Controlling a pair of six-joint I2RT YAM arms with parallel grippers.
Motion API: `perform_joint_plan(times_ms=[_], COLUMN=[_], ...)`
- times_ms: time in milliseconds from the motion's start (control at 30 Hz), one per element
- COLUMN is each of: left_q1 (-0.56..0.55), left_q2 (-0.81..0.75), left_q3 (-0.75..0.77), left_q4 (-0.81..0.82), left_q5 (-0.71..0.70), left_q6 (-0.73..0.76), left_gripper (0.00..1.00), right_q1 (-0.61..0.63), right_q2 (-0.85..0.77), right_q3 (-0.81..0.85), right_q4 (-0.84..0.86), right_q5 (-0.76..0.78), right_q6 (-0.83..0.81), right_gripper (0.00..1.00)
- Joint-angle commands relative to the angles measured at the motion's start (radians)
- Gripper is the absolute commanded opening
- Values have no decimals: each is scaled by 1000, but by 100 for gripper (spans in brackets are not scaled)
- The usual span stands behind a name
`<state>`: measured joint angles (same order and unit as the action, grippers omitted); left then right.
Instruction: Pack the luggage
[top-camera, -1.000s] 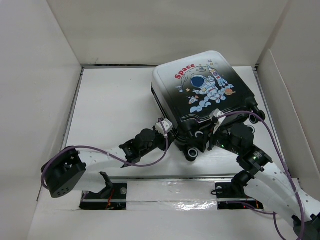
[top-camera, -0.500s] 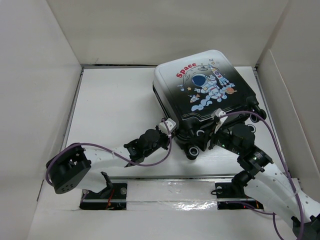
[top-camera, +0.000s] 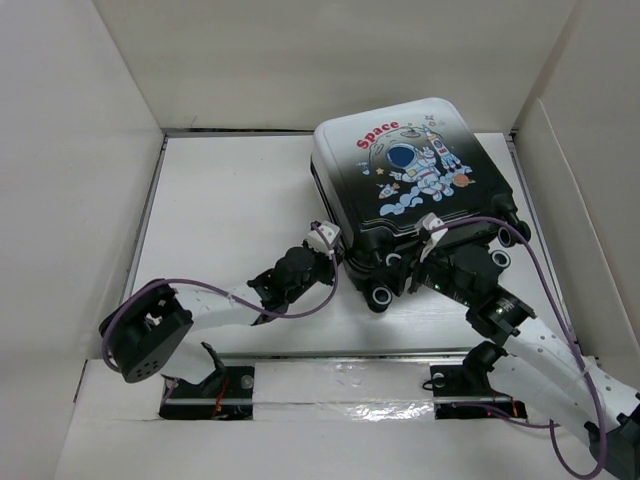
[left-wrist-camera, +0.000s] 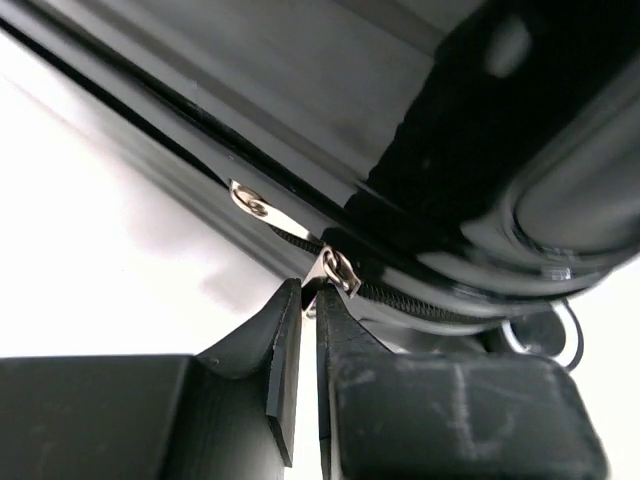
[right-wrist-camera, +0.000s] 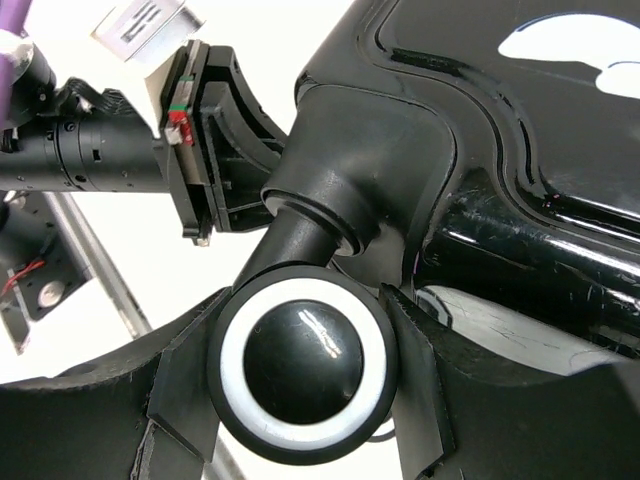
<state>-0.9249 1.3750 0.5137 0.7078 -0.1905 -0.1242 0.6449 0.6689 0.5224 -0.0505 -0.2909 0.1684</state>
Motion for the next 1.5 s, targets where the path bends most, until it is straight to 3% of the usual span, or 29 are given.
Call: perform_joint_plan(times_ms=[0,100,400,467,667,733,767,867,933,967,1000,1033,1067,1100,1133,1167,1333,1467], left_q1=[155,175,409,452,420,408,408,408,408,408,399,399,399,399,399,399,399,399], left_q2=[25,47,61,14,-218,-302,-395,-607,-716,-816,-861,-902,-974,-1004,-1027,-1065,-1122,-1159], left_q3=[78,86,95,71,-84,-157,-173,-201,-195,-189,-181,-167,-161,-150,-121,-104,-18,17], left_q4=[82,71,-21,-24,33,39,30,-79,-169,-192,-218,-263,-274,-300,-356,-388,-525,-564], left_q5=[-285,-309,-291,-273,-193,-138,-120,-115,-133,-141,-153,-155,-153,-152,-156,-158,-136,-84], left_q6=[-15,-37,-227,-279,-390,-425,-439,-492,-514,-531,-540,-545,-546,-551,-552,-558,-555,-535], left_gripper=[0,0,0,0,0,16,31,53,60,71,77,91,99,99,99,99,99,99], right_q1=[61,91,171,197,291,323,335,381,403,423,438,450,463,490,499,509,509,458], right_q2=[-26,-8,73,122,334,406,478,576,662,690,718,768,788,804,811,805,612,321], right_q3=[34,39,57,71,160,201,224,333,423,457,493,574,617,652,698,709,621,480], right_q4=[28,29,84,106,248,297,310,351,373,379,376,335,293,258,206,184,124,29], right_q5=[-27,-7,-19,-8,-5,-4,-4,-4,-14,-27,-30,-27,4,30,54,91,280,603], right_q6=[5,2,2,2,16,16,19,26,34,39,39,36,10,-3,-15,-44,-76,-67], right_gripper=[0,0,0,0,0,0,0,0,0,0,7,26,38,48,93,100,100,100])
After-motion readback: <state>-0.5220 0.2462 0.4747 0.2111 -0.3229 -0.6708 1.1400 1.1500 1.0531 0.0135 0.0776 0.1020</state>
